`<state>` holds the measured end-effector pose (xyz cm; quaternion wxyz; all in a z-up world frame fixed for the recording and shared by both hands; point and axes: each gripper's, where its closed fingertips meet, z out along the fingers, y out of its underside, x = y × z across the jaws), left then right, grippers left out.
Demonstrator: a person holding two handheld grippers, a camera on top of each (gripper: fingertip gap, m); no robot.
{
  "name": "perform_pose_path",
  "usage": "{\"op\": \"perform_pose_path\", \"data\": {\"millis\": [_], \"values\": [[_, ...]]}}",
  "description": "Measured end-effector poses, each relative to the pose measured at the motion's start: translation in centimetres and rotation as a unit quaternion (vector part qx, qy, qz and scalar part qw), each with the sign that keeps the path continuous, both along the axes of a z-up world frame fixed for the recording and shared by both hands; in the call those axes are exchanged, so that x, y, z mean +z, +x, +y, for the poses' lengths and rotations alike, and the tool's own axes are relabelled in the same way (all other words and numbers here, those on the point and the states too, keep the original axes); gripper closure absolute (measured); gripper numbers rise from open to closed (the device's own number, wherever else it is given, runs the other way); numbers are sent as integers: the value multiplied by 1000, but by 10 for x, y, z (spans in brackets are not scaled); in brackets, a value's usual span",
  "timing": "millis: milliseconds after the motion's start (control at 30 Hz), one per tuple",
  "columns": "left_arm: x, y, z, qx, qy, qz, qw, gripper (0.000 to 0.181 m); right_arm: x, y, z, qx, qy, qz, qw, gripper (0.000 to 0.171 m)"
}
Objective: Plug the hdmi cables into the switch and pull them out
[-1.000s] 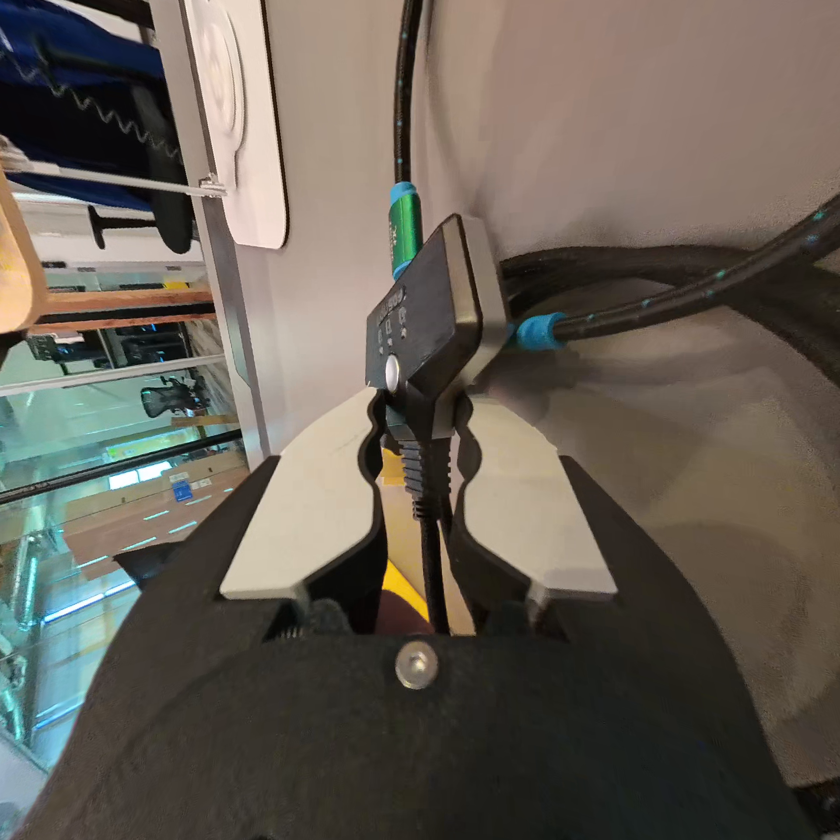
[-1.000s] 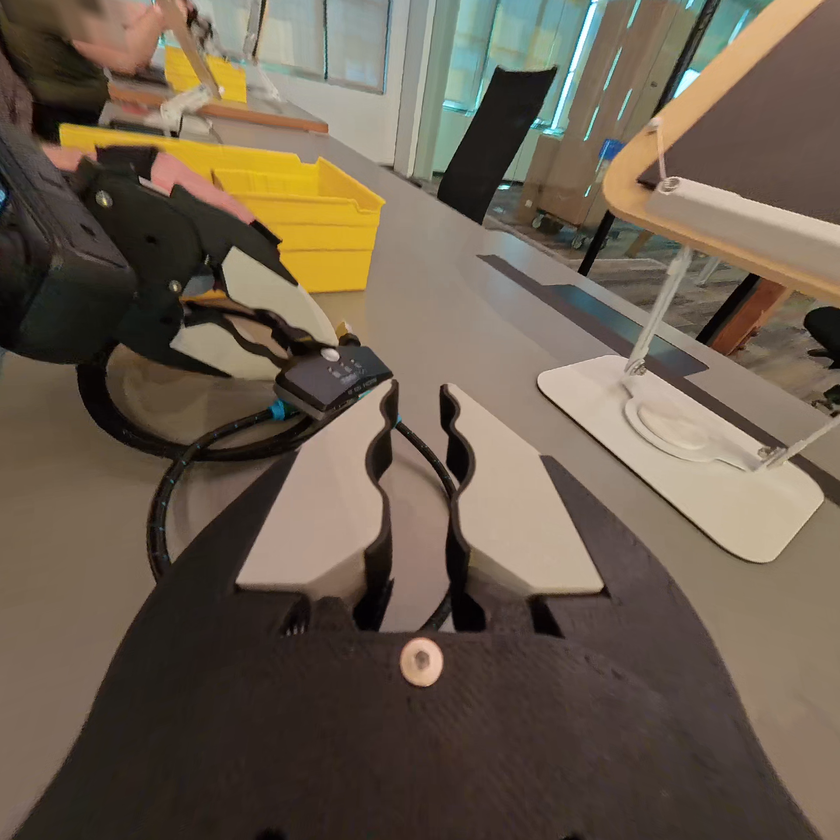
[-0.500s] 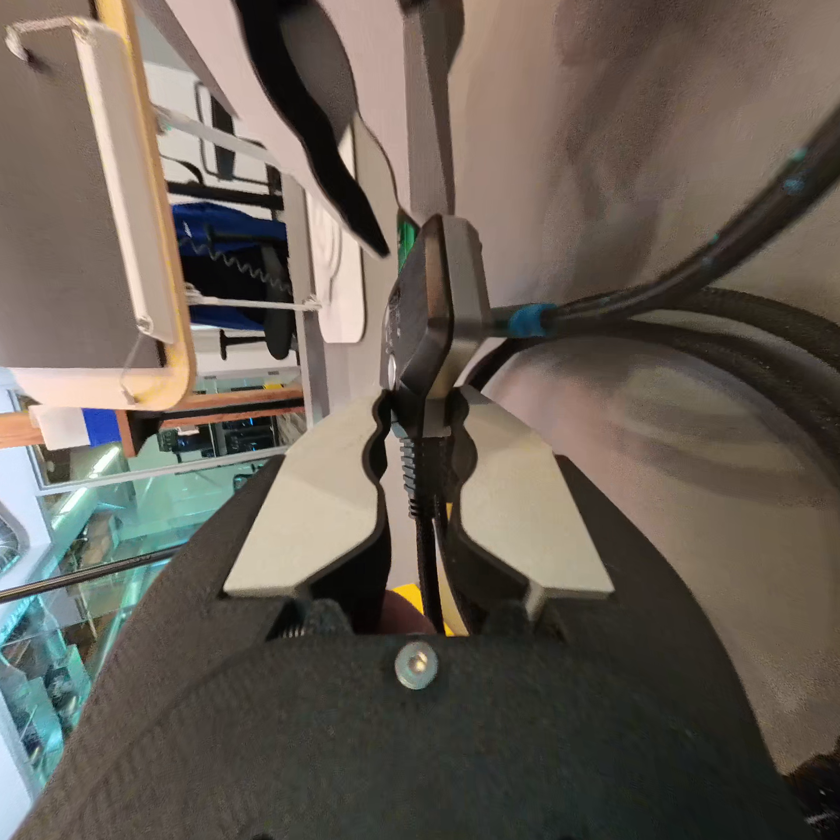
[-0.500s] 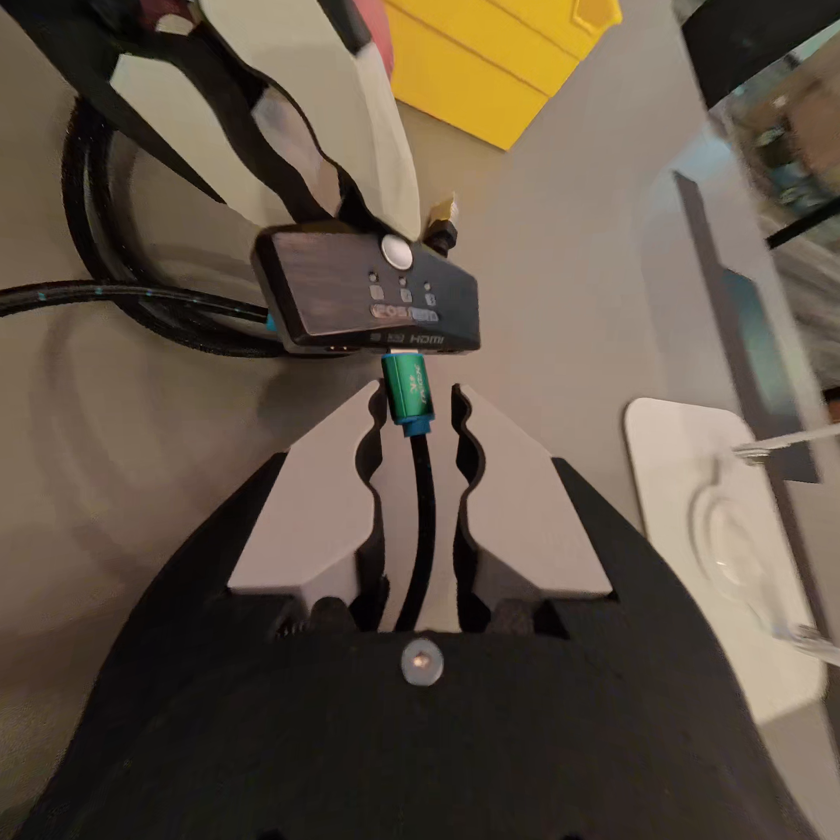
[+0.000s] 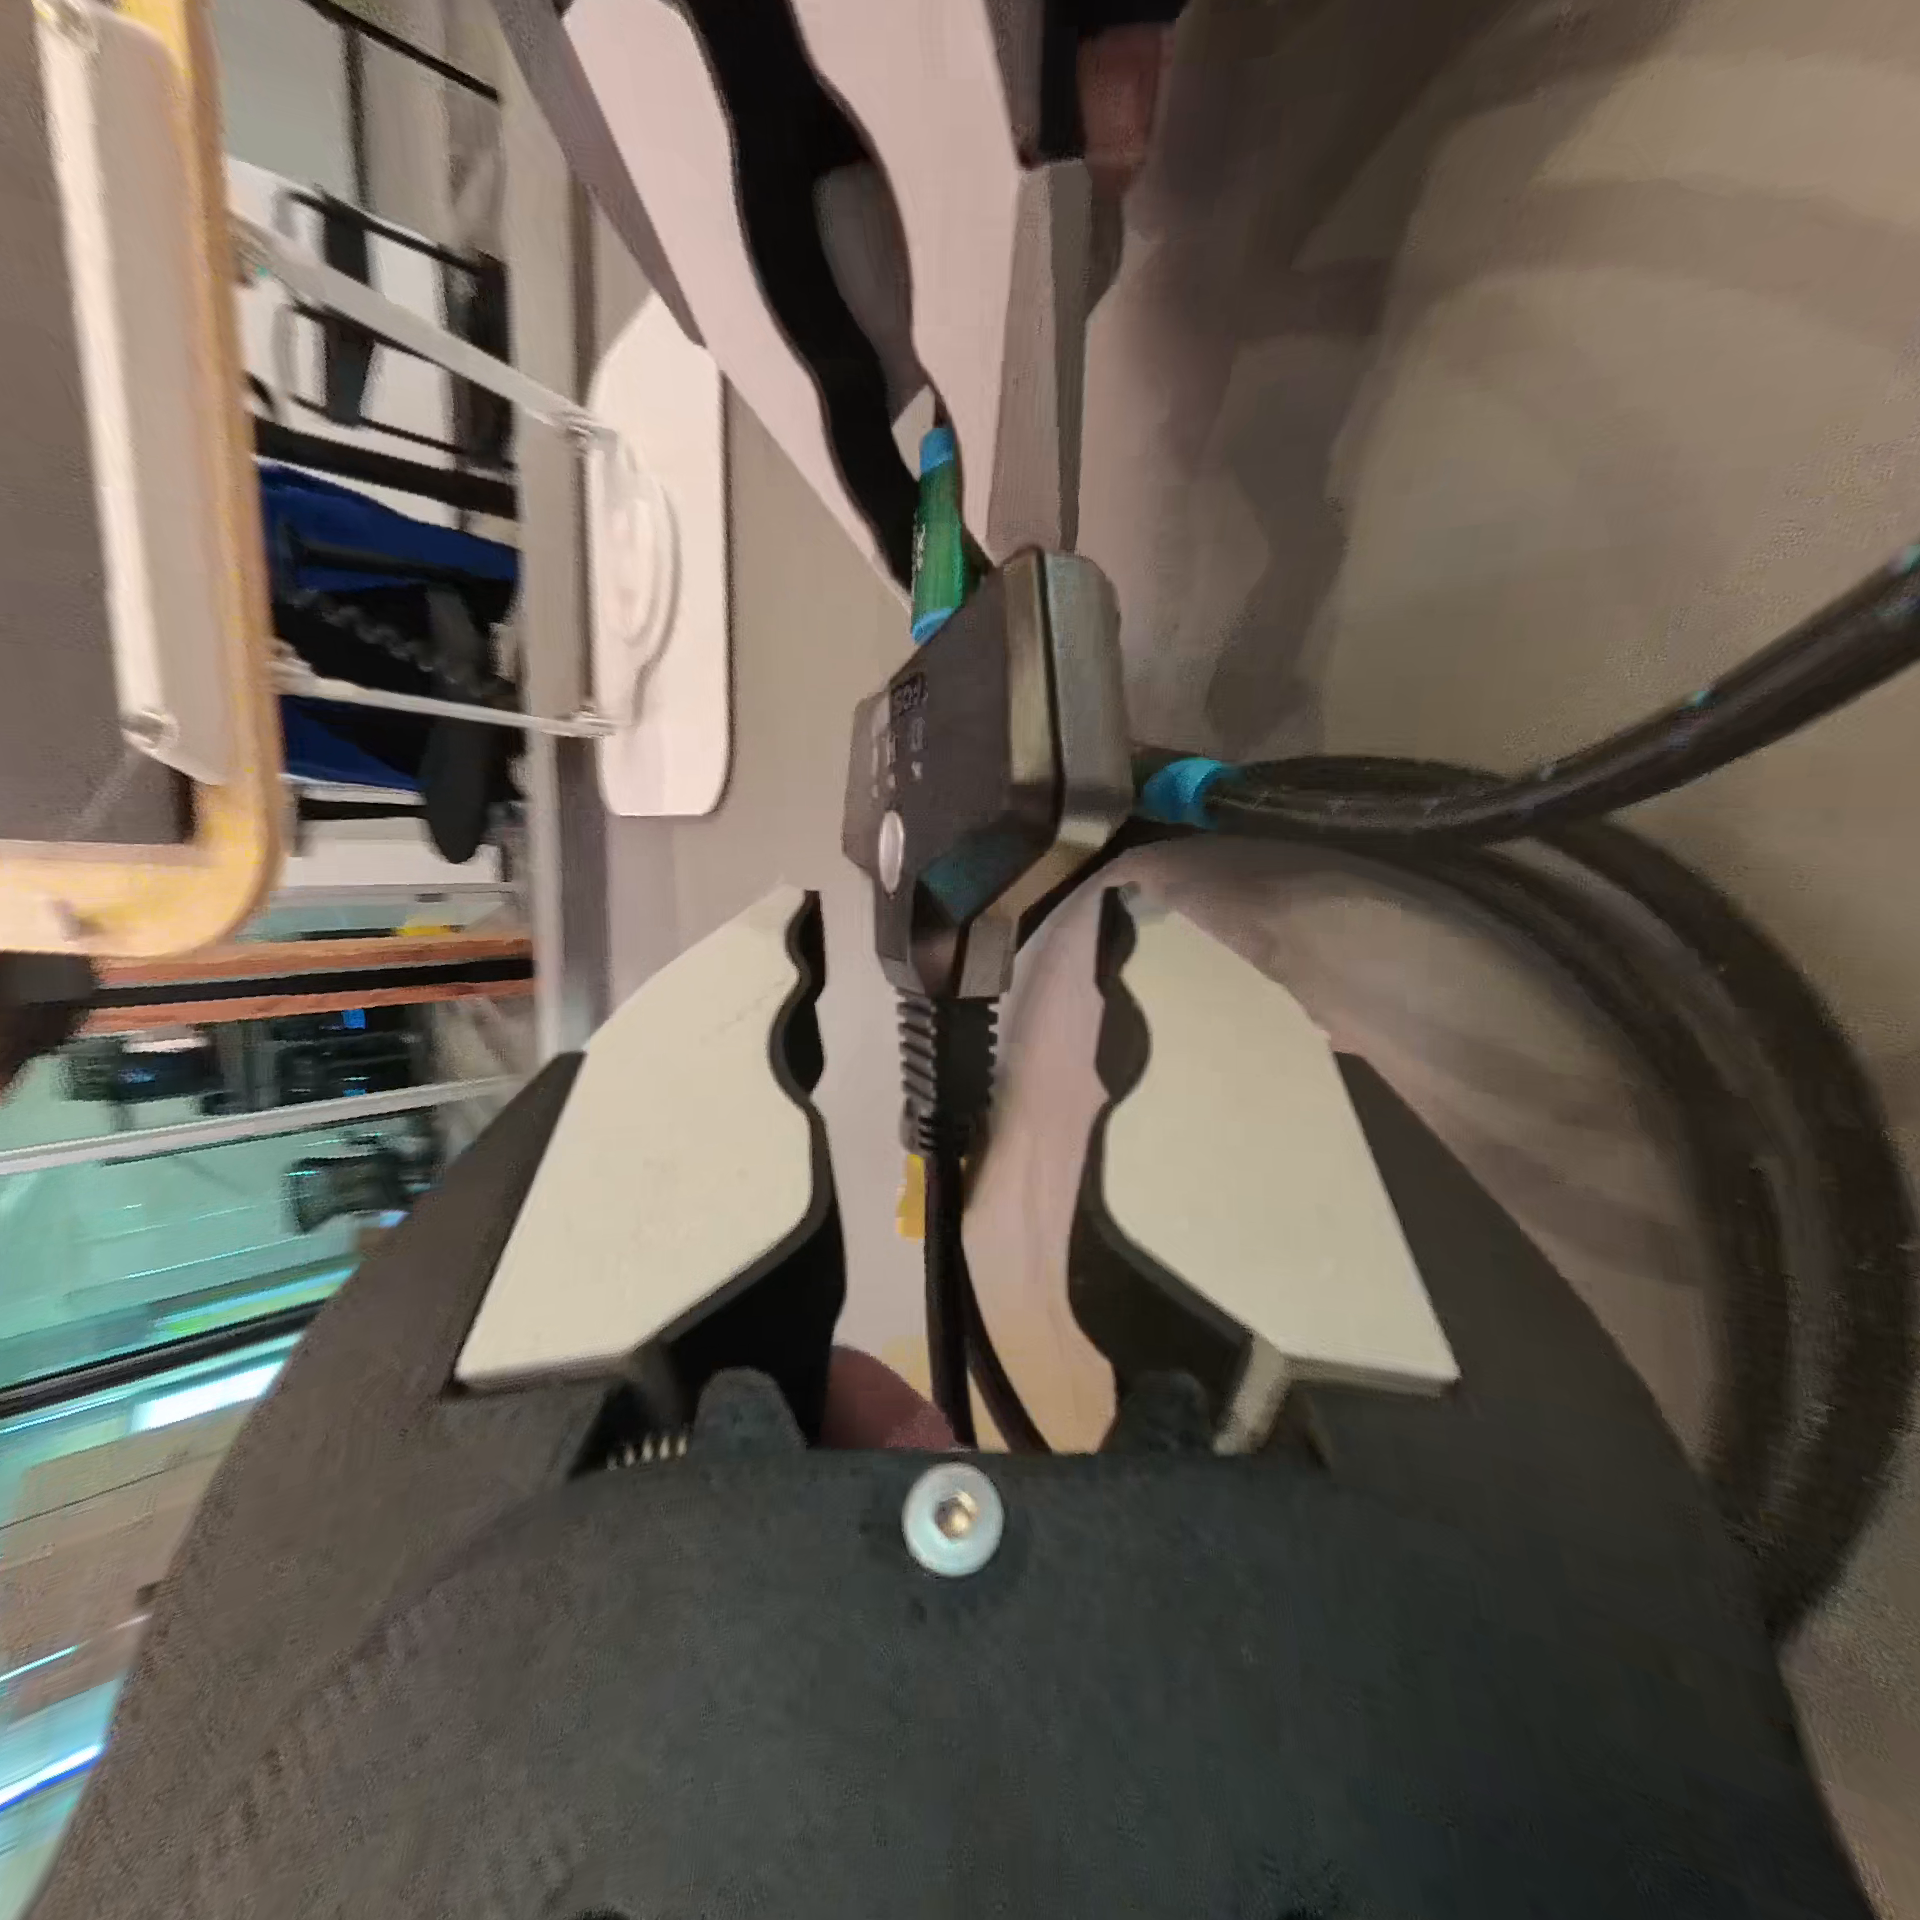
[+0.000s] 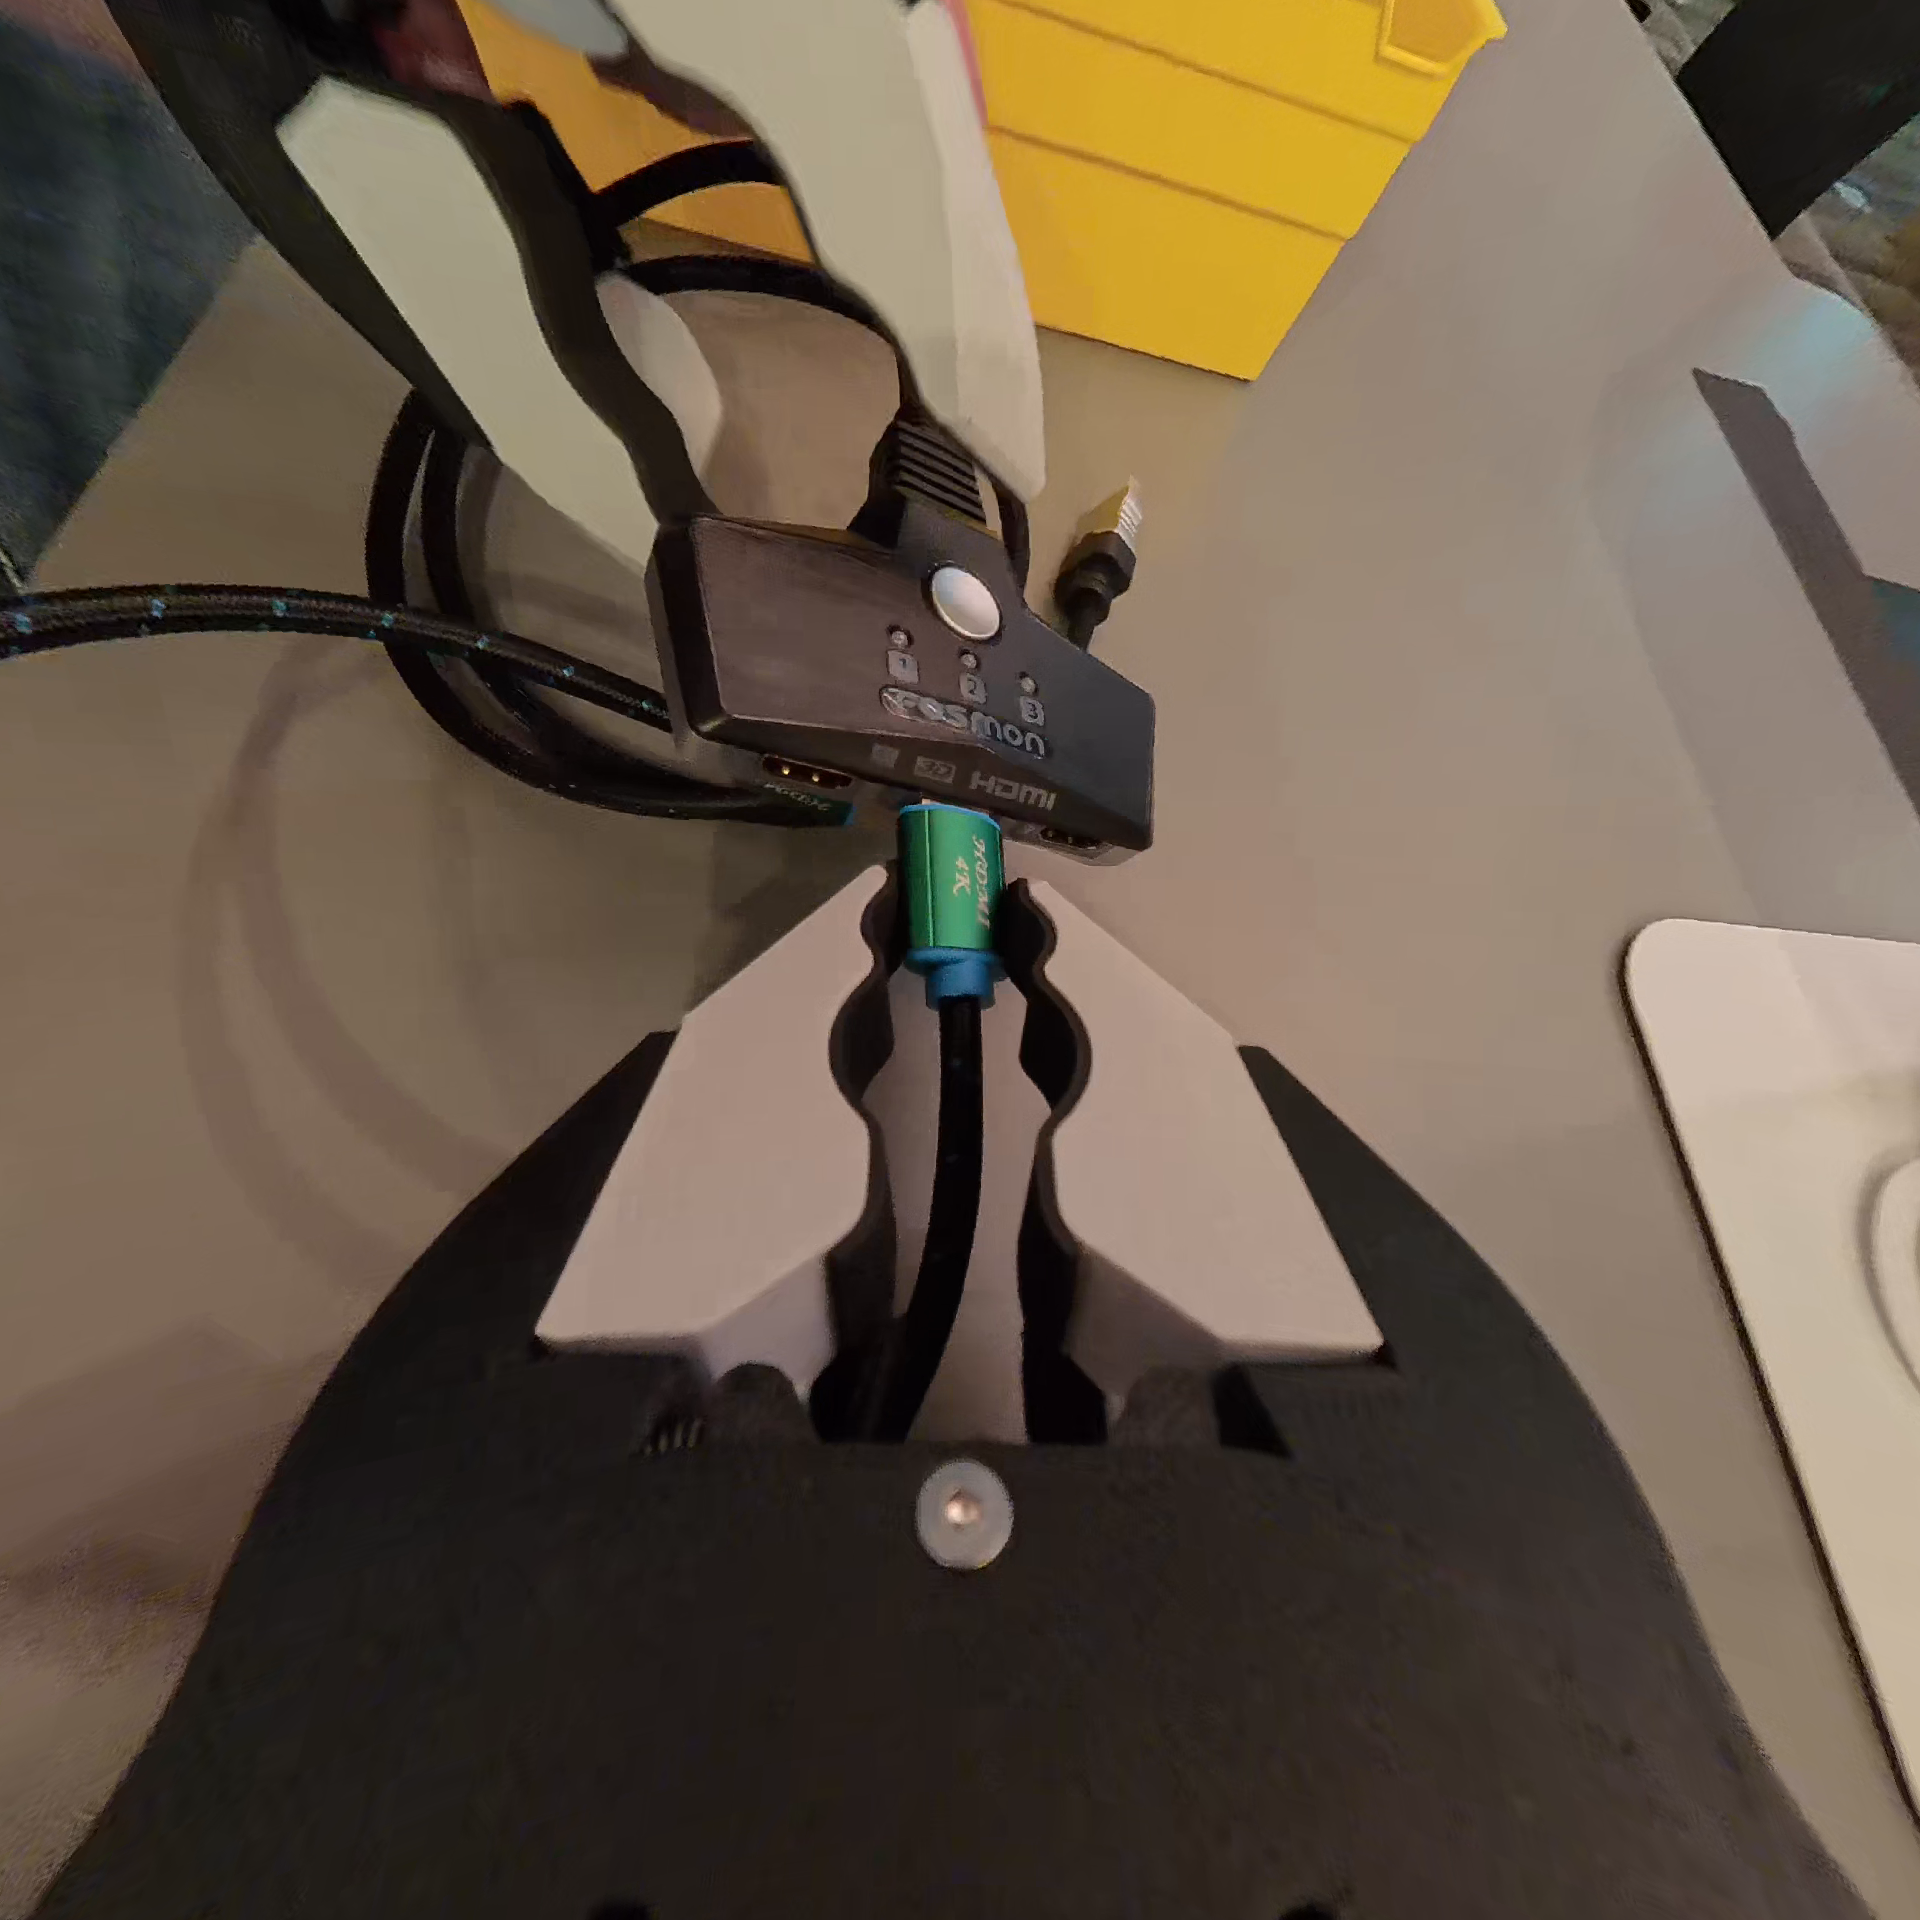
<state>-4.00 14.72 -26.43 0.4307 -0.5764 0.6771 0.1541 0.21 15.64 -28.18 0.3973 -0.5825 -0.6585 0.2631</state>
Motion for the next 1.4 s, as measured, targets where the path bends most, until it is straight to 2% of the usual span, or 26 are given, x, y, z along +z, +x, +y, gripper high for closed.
{"op": "perform_pose_path", "data": {"millis": [100, 200, 267, 367, 567, 633, 733, 867, 967, 1033, 1133, 1300, 1400], "values": [[11, 2, -8, 6, -70, -40, 997, 118, -2, -2, -1, 0, 4, -2, 1000, 155], [18, 6, -9, 12, -71, -36, 997, 109, -1, -3, -1, -4, 0, 0, 1000, 154], [16, 13, -11, 6, -45, -23, 999, 110, -1, -4, -1, -9, -11, 0, 1000, 155], [6, 22, -20, -4, -61, -9, 998, 106, -2, -6, -2, -11, -20, 0, 1000, 155], [2, 17, -6, 45, -78, 3, 996, 106, 4, -11, -7, -4, -3, 10, 1000, 155], [0, 16, -2, 52, -74, 8, 996, 108, 4, -12, -5, -12, -2, 9, 1000, 155], [-2, 16, 2, 57, -36, 24, 997, 124, 3, -11, -1, -29, -16, 9, 999, 155], [0, 21, 1, 53, -33, 9, 998, 111, 5, -14, -2, -33, -23, 17, 999, 155], [12, 20, -1, 49, -73, -24, 996, 104, 5, -13, 0, -34, -6, 15, 999, 155], [21, 17, -4, 54, -130, -55, 988, 99, 9, -14, -2, -21, 13, 27, 999, 155], [24, 15, -4, 62, -213, -71, 972, 78, 17, -17, -9, 0, 37, 45, 998, 154], [-5, 11, -7, 71, -319, -9, 945, 49, 15, -20, -14, 16, 73, 36, 997, 154], [-22, 8, -13, 70, -355, 39, 931, 52, 11, -20, -14, 16, 91, 20, 996, 154]]}}
